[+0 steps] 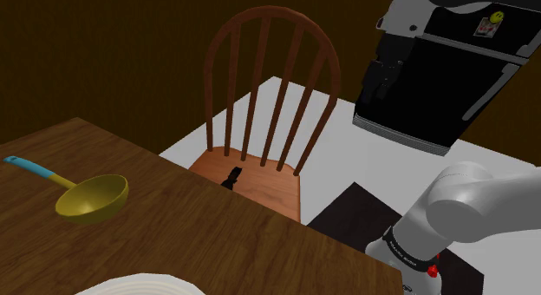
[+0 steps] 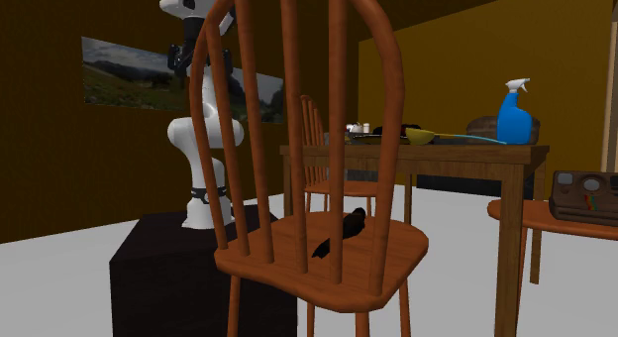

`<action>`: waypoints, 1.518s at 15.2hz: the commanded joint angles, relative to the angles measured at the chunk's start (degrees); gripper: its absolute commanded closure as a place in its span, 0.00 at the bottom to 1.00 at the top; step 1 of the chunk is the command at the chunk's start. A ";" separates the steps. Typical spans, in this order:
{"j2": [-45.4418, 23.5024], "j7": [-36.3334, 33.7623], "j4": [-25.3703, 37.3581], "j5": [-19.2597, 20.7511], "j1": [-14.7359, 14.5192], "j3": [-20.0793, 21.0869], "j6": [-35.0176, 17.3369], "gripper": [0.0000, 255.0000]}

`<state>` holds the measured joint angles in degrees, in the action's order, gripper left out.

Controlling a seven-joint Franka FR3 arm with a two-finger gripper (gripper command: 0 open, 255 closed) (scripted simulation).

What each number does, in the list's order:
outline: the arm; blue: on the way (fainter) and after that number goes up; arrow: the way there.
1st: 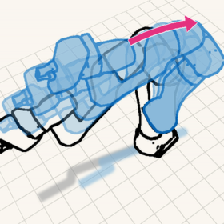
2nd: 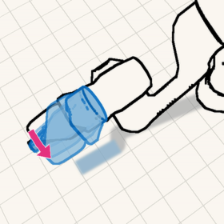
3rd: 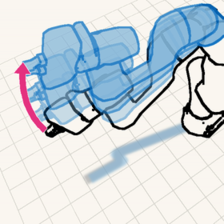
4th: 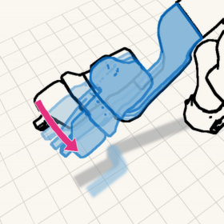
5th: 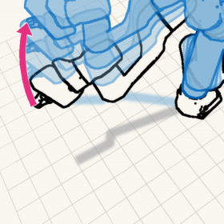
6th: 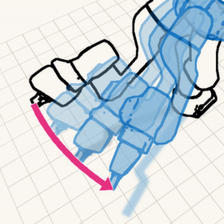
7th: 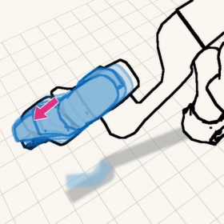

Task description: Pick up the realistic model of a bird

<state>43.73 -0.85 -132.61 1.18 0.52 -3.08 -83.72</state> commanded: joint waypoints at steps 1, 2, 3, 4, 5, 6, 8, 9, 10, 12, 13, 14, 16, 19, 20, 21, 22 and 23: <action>0.00 0.00 0.00 0.00 0.00 0.00 0.00 0.00; -0.07 -1.73 -1.35 -1.00 -0.04 0.84 -1.36 0.00; -0.22 -3.44 -2.63 -2.02 -0.09 1.69 -2.75 0.00; -0.46 -5.13 -3.85 -3.04 -0.16 2.55 -4.18 0.00; -0.79 -6.80 -4.99 -4.06 -0.26 3.42 -5.66 0.00; -1.22 -8.44 -6.05 -5.09 -0.36 4.30 -7.17 0.00; -2.35 -11.66 -7.96 -7.14 -0.63 6.09 -10.33 0.00; -3.07 -13.25 -8.80 -8.16 -0.80 6.98 -11.96 0.00; -3.88 -14.80 -9.55 -9.17 -0.97 7.89 -13.63 0.00; -5.81 -17.86 -10.81 -11.15 -1.34 9.70 -17.09 0.00; -6.93 -19.36 -11.31 -12.11 -1.53 10.61 -18.86 0.00; -8.15 -20.83 -11.72 -13.06 -1.72 11.53 -20.66 0.00; -10.87 -23.73 -12.28 -14.86 -2.08 13.33 -24.34 0.00; -15.66 -27.95 -12.43 -17.28 -2.57 15.99 -29.98 0.00; -17.42 -29.34 -12.30 -17.98 -2.71 16.85 -31.87 0.00; -19.26 -30.71 -12.07 -18.63 -2.83 17.70 -33.75 0.00; -21.17 -32.09 -11.75 -19.21 -2.93 18.53 -35.63 0.00; -23.16 -33.47 -11.35 -19.71 -3.02 19.34 -37.50 0.00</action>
<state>22.66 -32.88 -143.91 -17.87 -2.38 15.37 -118.71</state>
